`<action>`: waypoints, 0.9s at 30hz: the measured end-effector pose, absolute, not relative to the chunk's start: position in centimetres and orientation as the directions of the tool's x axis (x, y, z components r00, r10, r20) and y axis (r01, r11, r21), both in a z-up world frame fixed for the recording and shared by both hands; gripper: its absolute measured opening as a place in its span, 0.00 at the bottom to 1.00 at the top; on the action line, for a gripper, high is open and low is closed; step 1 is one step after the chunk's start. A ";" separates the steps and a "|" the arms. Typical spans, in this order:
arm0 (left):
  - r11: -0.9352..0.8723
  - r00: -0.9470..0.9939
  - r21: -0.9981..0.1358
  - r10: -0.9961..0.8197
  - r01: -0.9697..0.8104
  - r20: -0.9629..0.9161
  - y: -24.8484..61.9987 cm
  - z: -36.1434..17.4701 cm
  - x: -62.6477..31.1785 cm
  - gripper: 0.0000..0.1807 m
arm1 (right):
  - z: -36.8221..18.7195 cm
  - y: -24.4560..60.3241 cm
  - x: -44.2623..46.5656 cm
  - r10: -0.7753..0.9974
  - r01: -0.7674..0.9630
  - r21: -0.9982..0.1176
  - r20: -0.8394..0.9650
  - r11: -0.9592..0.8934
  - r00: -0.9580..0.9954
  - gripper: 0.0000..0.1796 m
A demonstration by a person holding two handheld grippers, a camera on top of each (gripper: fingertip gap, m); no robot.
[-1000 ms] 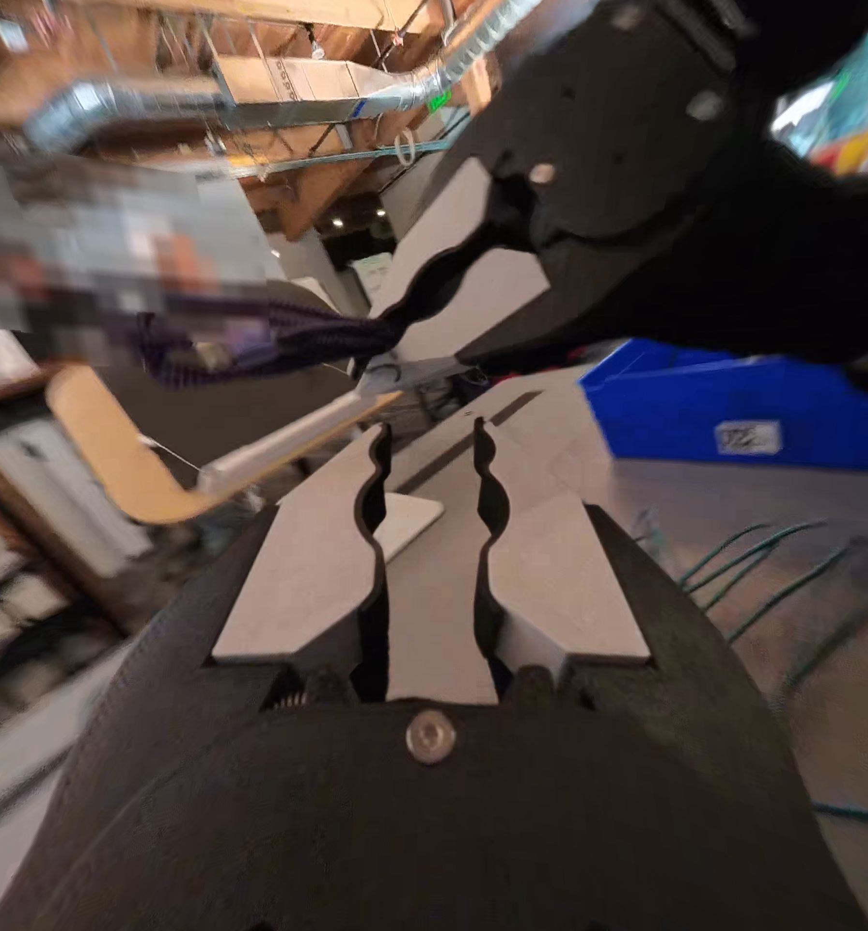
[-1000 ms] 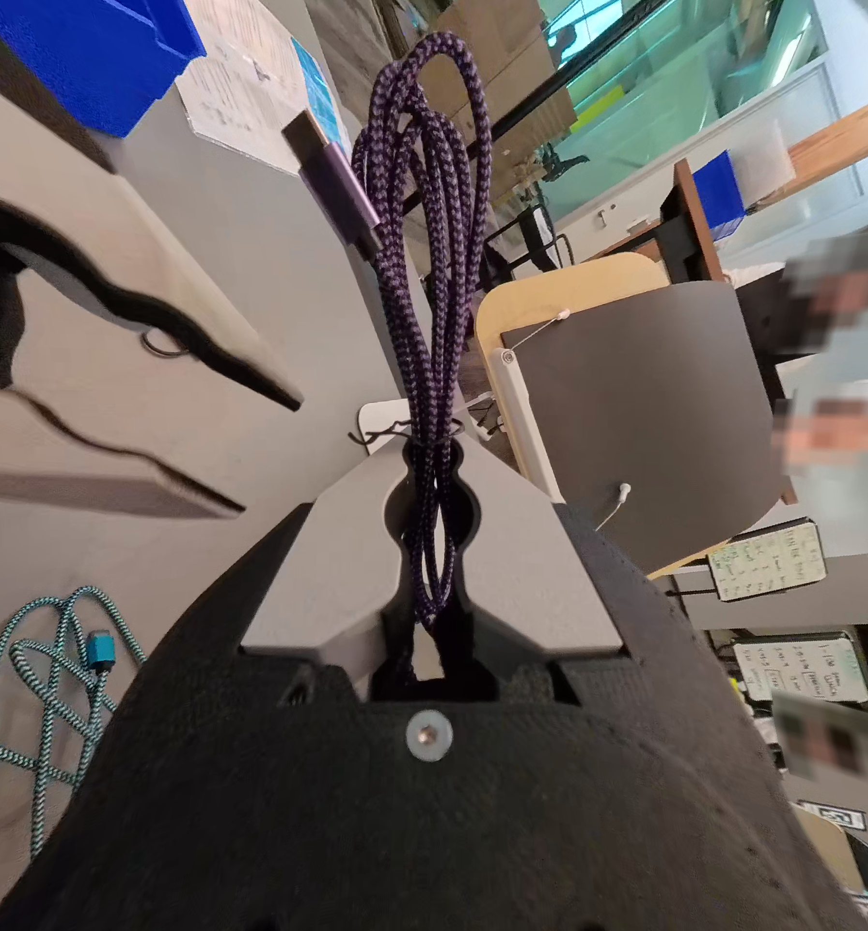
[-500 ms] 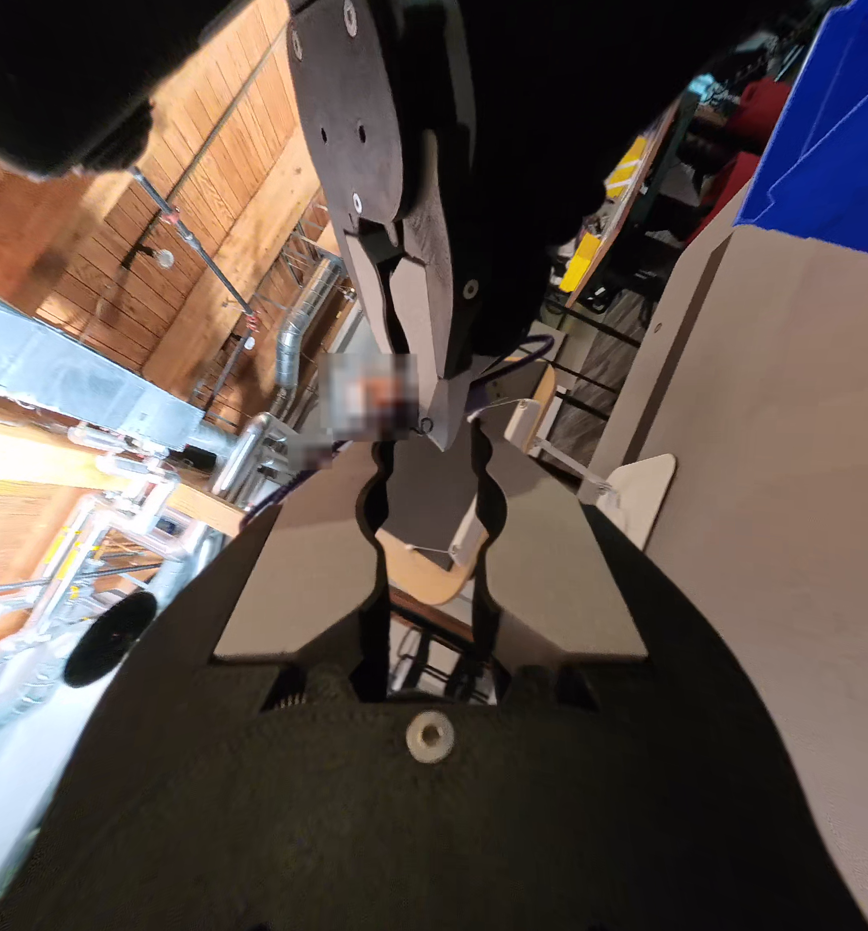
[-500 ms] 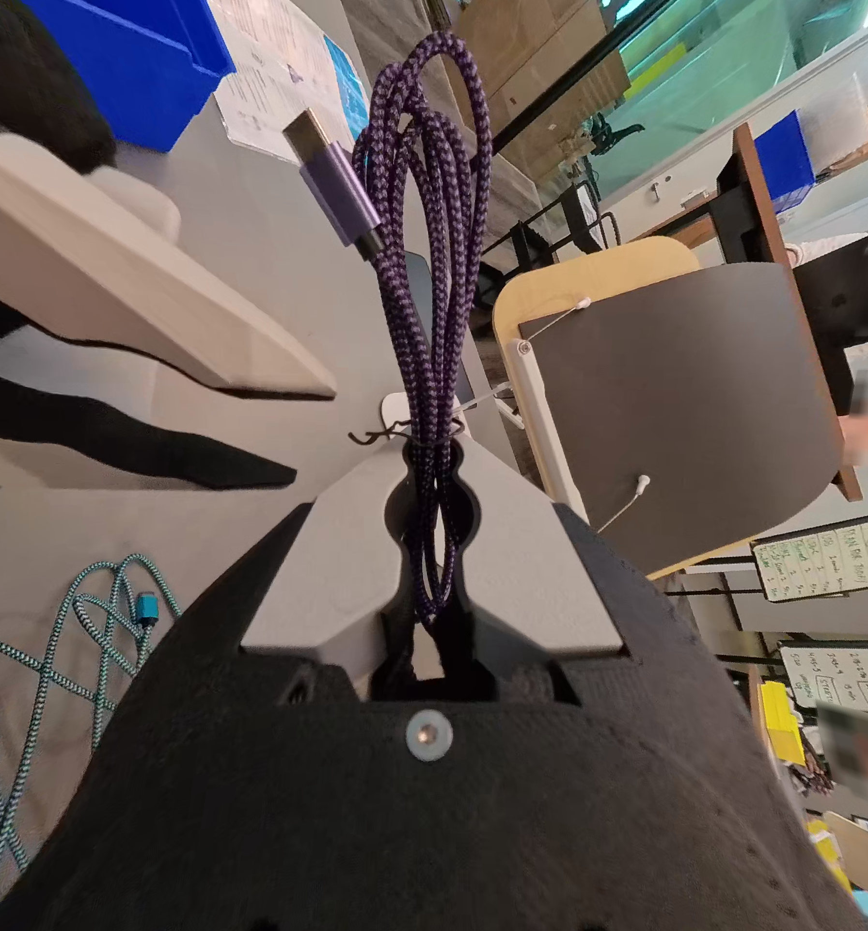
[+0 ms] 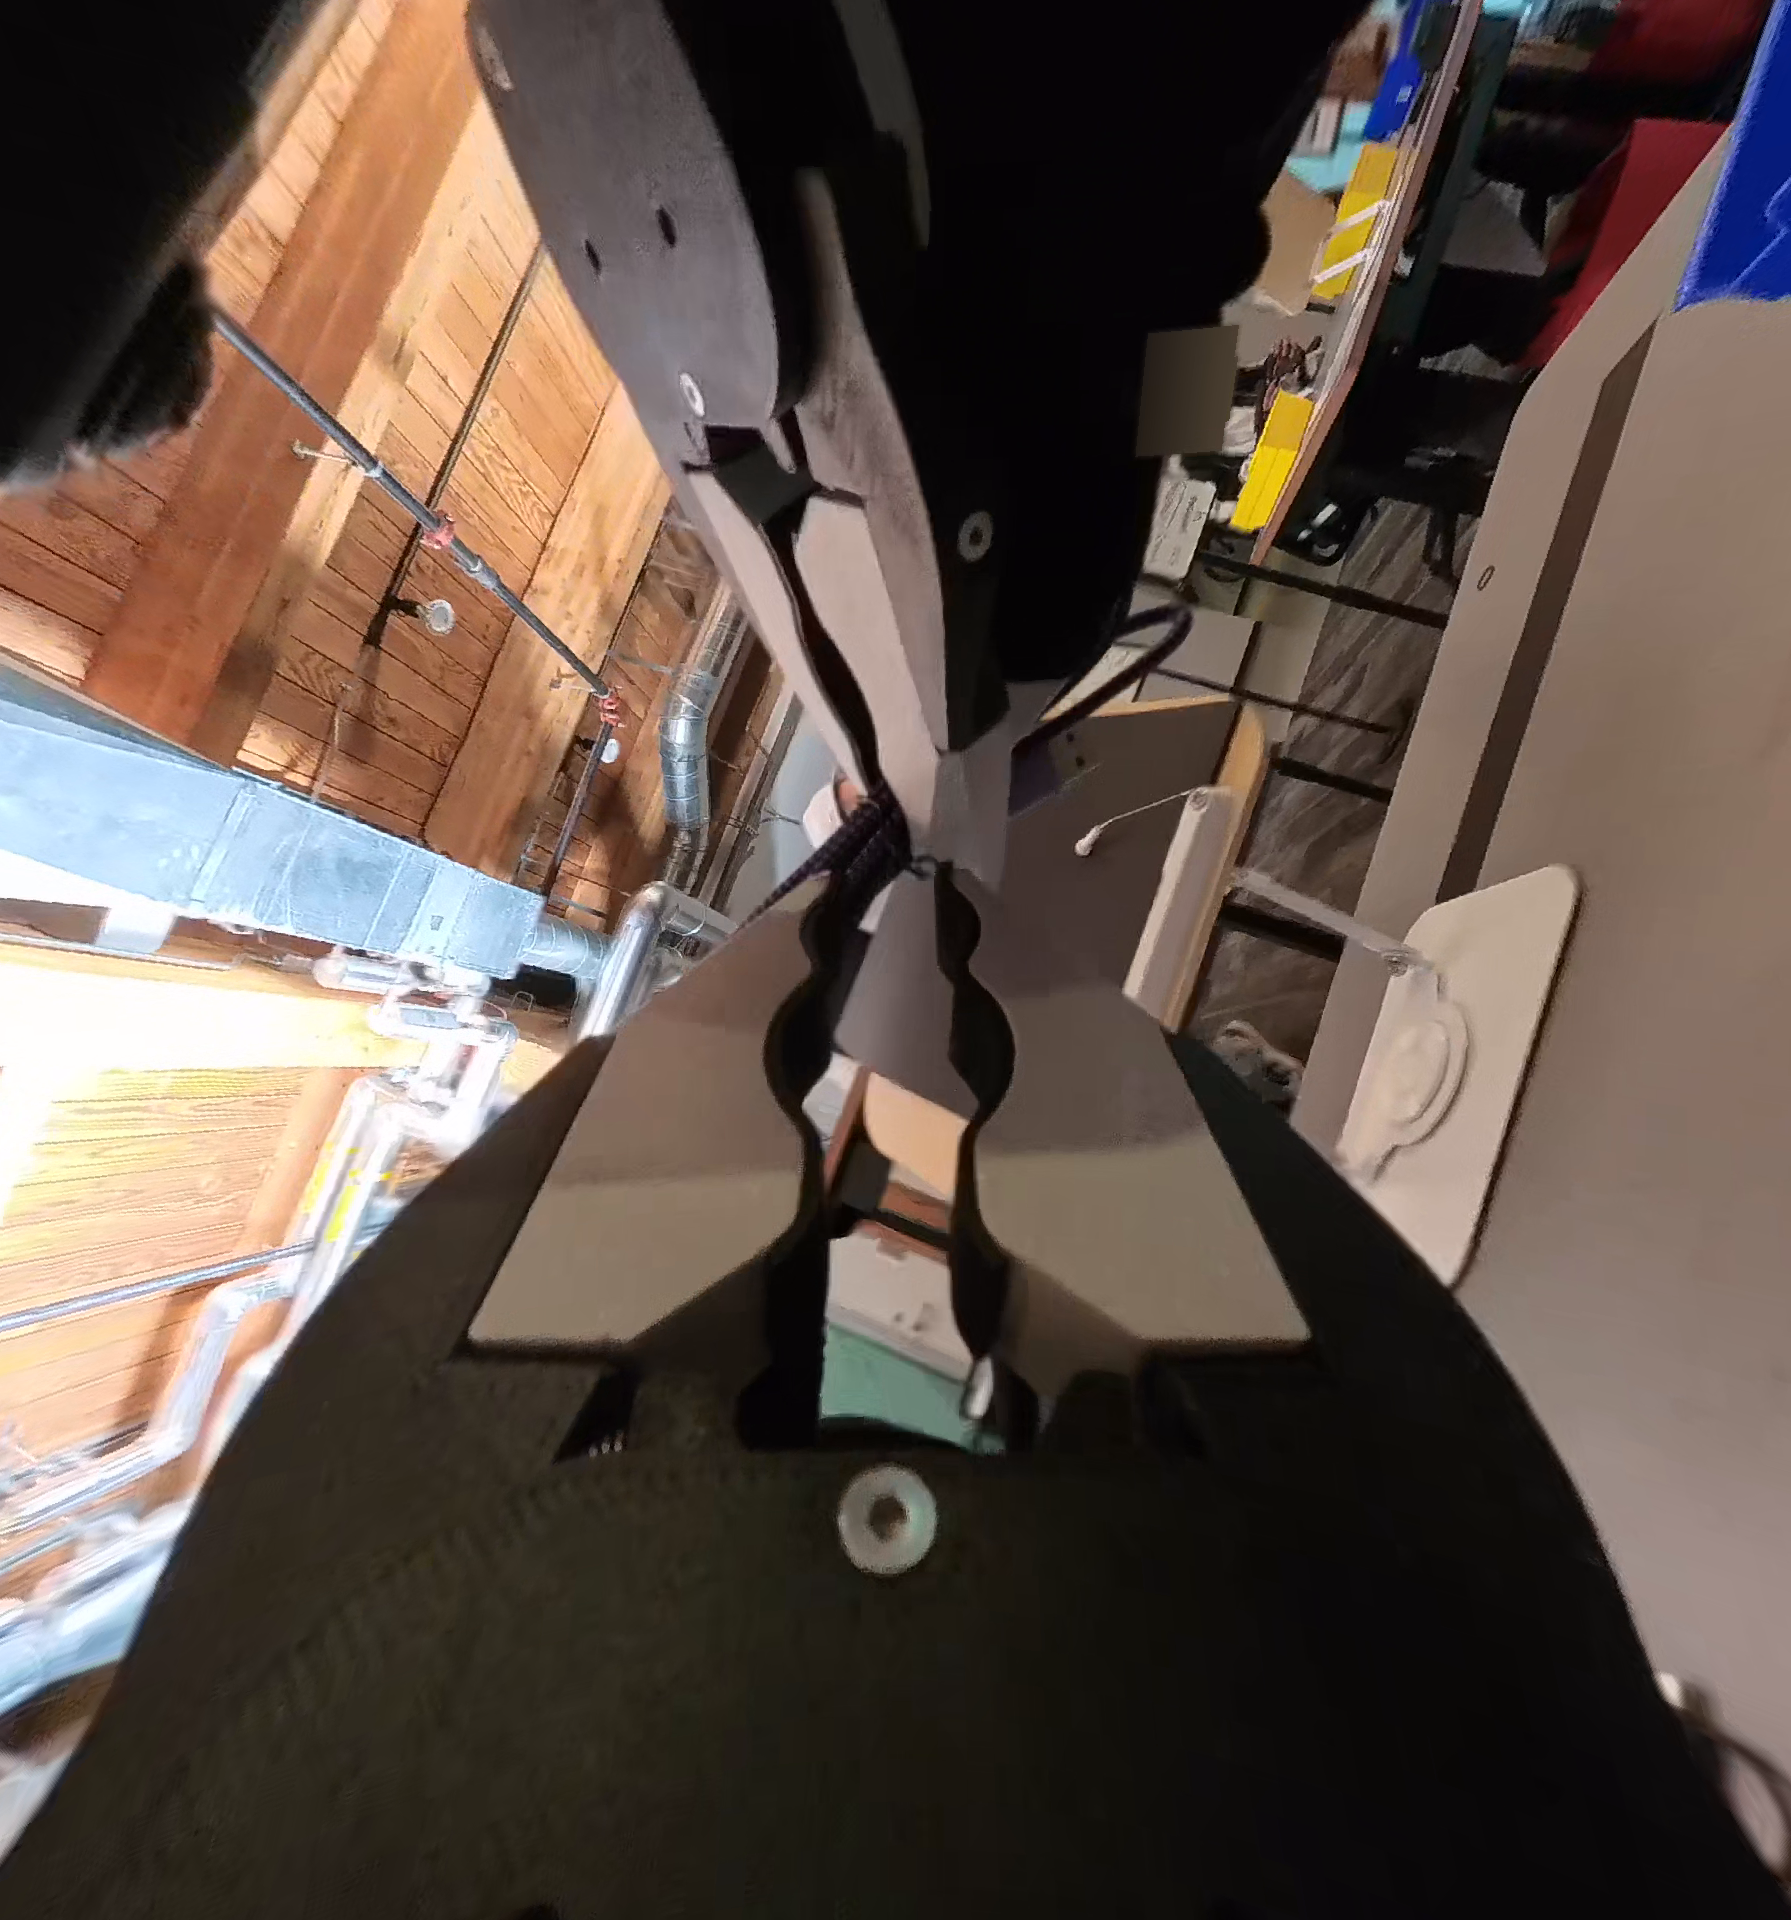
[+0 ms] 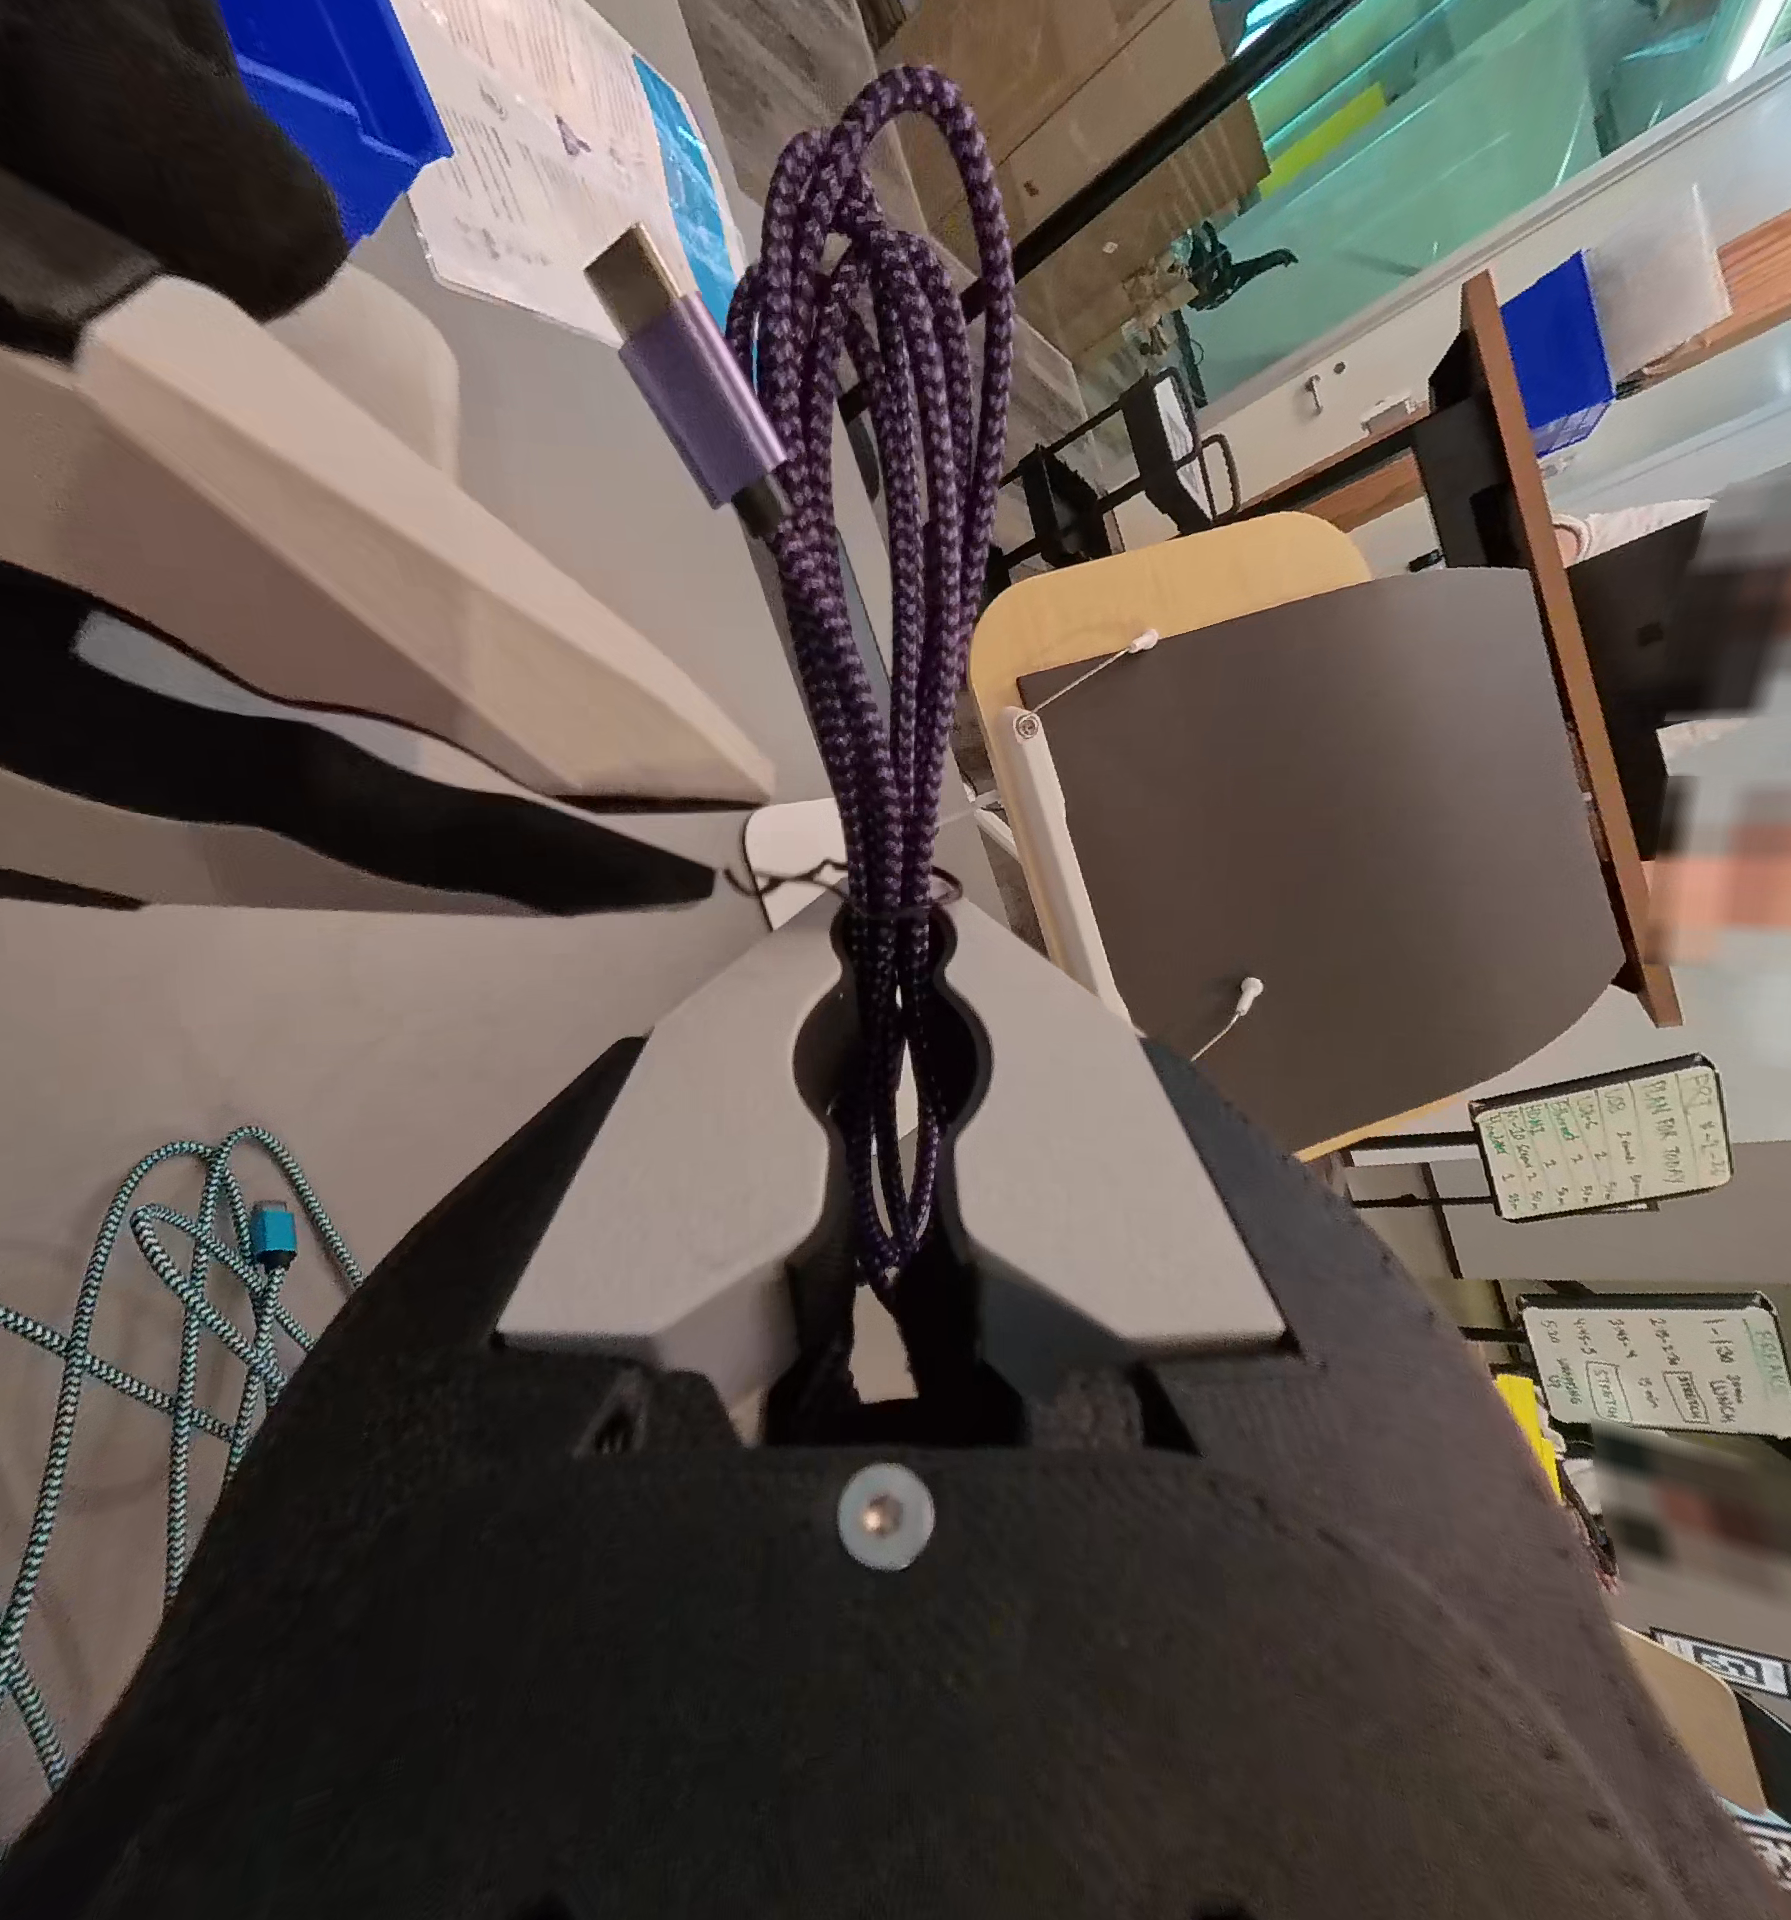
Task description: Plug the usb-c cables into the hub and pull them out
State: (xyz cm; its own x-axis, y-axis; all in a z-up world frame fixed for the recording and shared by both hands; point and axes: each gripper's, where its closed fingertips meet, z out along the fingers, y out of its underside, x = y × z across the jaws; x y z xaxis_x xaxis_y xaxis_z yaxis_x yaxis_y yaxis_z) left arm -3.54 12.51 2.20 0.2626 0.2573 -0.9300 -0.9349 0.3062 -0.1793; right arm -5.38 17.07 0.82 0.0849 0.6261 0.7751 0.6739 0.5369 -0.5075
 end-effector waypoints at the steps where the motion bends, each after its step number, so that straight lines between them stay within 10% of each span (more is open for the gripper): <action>1: 0.332 0.293 -0.207 0.231 -0.920 -0.928 12.1 2.0 -3.2 0.08 | 1.0 17.1 -5.3 0.622 0.670 -0.511 0.777 0.539 0.092 0.01; 6: 0.417 0.655 -0.611 -0.046 -0.674 -0.754 10.3 0.8 -2.5 0.10 | 2.0 17.2 -4.7 0.562 0.655 -0.500 0.816 0.566 0.137 0.02; 11: 0.314 0.875 -0.949 -0.453 -0.026 -0.173 10.4 0.7 -2.4 0.15 | 2.7 16.7 -4.5 0.494 0.641 -0.473 0.854 0.604 0.165 0.02; 17: 0.185 0.706 -0.851 -0.656 0.491 0.265 11.9 2.9 -3.8 0.20 | 2.9 16.1 -4.8 0.462 0.625 -0.467 0.867 0.625 0.186 0.01; 27: 0.119 0.623 -0.801 -0.699 0.586 0.351 12.7 3.0 -3.1 0.14 | 2.6 16.2 -5.1 0.423 0.638 -0.434 0.888 0.636 0.182 0.02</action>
